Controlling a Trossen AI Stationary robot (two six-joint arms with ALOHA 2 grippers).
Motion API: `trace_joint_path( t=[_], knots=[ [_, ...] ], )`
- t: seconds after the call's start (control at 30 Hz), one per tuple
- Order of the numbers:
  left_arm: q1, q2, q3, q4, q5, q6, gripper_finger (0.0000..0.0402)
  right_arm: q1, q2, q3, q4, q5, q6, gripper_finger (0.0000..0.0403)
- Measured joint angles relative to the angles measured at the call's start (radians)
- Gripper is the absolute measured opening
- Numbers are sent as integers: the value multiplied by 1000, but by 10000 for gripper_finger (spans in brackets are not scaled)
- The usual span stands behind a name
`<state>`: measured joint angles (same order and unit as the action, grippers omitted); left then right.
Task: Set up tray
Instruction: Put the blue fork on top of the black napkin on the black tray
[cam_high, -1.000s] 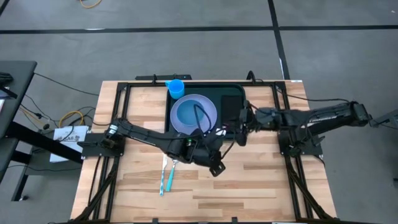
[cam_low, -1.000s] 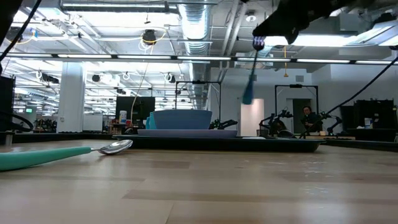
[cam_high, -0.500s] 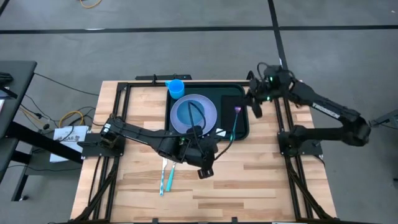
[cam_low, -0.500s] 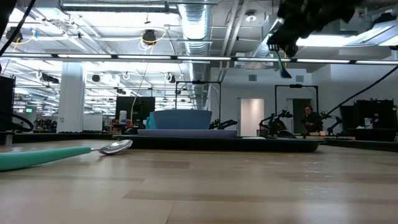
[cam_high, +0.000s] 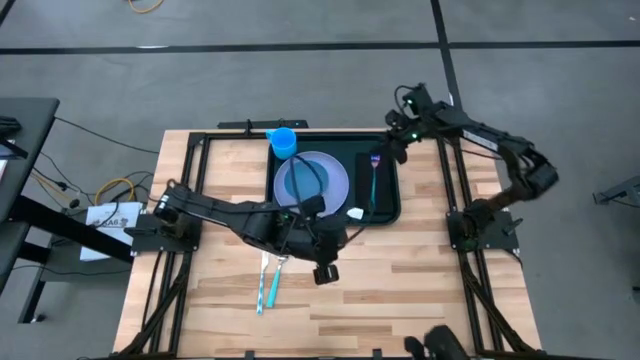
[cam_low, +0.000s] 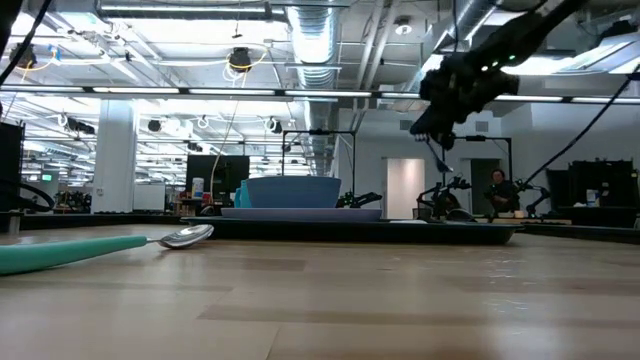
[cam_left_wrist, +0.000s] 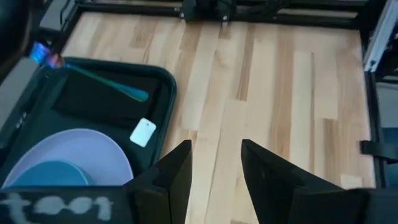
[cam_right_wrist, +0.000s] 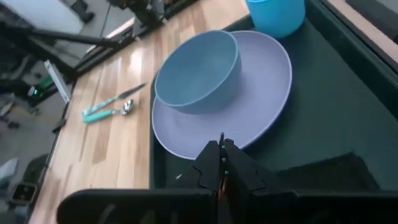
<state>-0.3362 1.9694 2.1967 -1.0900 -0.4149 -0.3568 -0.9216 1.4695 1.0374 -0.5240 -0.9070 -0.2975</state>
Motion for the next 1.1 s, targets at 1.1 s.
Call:
trace_joint_path(
  t=[1.1],
  knots=[
    [173,-895,-1270,743,-64,128,128,-74,167,101,-152,-4,-284,0]
  ],
)
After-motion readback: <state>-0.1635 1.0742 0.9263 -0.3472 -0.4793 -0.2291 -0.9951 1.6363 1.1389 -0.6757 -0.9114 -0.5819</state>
